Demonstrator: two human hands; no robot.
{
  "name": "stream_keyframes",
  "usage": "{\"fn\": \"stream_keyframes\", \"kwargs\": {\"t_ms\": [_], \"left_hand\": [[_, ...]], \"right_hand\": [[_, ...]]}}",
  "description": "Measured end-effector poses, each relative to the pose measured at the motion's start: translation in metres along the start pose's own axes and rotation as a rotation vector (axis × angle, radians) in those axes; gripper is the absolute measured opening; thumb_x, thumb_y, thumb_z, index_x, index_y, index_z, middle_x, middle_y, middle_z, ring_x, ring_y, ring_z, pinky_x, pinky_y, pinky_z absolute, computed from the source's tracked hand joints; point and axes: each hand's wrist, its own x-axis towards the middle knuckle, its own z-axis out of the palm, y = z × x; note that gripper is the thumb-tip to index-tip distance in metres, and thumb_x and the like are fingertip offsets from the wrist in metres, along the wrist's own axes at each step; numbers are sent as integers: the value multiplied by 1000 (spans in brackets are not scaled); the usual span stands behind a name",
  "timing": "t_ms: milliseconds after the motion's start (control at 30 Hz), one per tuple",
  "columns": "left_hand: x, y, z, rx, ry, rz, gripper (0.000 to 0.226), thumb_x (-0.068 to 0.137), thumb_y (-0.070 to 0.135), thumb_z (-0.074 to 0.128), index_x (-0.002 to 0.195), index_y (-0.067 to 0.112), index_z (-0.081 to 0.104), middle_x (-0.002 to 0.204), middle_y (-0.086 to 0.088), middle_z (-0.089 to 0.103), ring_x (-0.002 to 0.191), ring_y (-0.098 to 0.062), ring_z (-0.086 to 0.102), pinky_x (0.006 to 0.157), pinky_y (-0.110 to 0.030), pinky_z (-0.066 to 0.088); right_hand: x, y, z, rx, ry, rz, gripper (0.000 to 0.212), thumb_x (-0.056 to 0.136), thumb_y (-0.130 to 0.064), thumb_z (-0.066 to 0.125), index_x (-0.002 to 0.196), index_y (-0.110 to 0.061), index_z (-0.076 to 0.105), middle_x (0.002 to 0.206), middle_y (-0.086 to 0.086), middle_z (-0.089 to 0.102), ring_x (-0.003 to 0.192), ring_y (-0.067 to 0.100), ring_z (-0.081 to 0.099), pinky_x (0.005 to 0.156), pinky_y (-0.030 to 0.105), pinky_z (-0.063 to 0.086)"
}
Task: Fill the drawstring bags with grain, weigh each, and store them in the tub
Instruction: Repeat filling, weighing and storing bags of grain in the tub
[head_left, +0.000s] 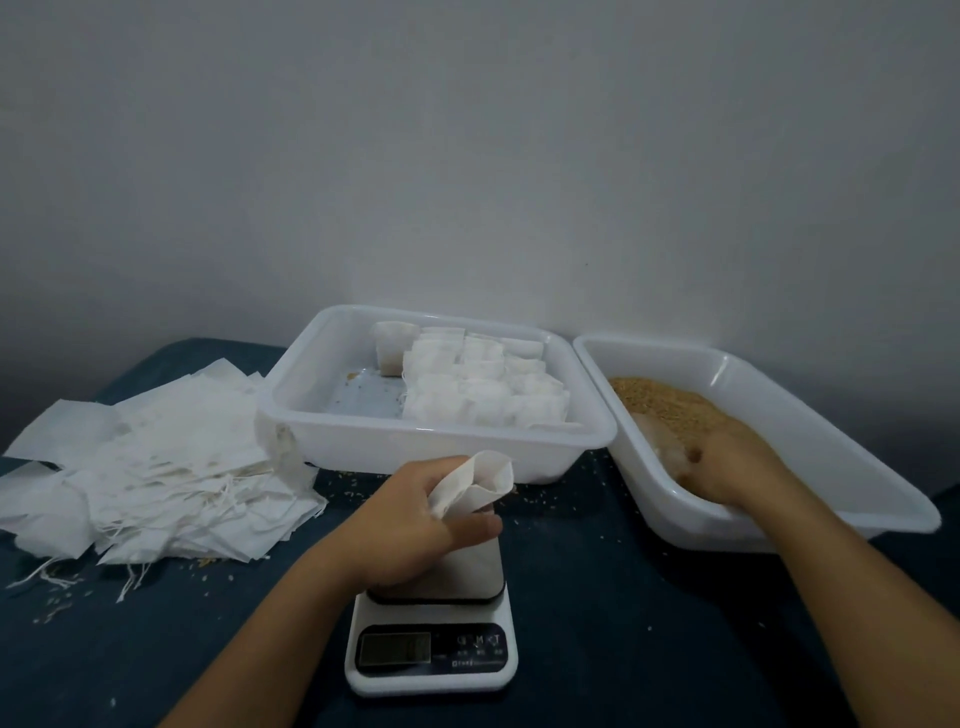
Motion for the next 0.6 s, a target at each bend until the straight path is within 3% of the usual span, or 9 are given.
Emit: {"fn": "stream_keyframes", "kwargs": {"t_ms": [67,200,333,433,600], "left_hand": [[0,0,0,5,-4,3,40,81,45,74,109,17,72,97,-15,67,81,-14,59,79,-33,46],[0,-1,2,29,-5,22,46,77,53,72,105,17,71,95,-12,68,81,-24,63,77,-33,47],[4,-7,5,78,21,50,24,80,52,72,90,31,66,80,-1,62,71,-5,53,66,-20,43],[5,-10,6,123,47,57,14,81,50,72,81,41,61,72,16,56,65,0,50,62,-14,42],[6,-13,3,117,76,64,22,79,51,71,91,34,64,78,3,60,67,-1,51,63,-16,42]], "right_hand": [[3,-1,2,-36,-20,4,18,95,-35,64,88,-19,69,86,-3,69,79,15,62,70,30,50],[11,2,-1,-13,46,28,26,98,-38,64,84,-17,70,82,-1,69,78,18,64,71,31,52],[25,9,-18,34,82,71,31,99,-45,60,94,-16,67,86,1,65,78,20,62,66,33,49],[38,7,-26,57,115,91,30,99,-42,64,86,-15,62,84,3,65,73,19,62,57,30,44],[54,-19,-28,125,169,150,24,98,-24,65,80,-9,63,81,7,62,69,21,59,54,28,43]]}}
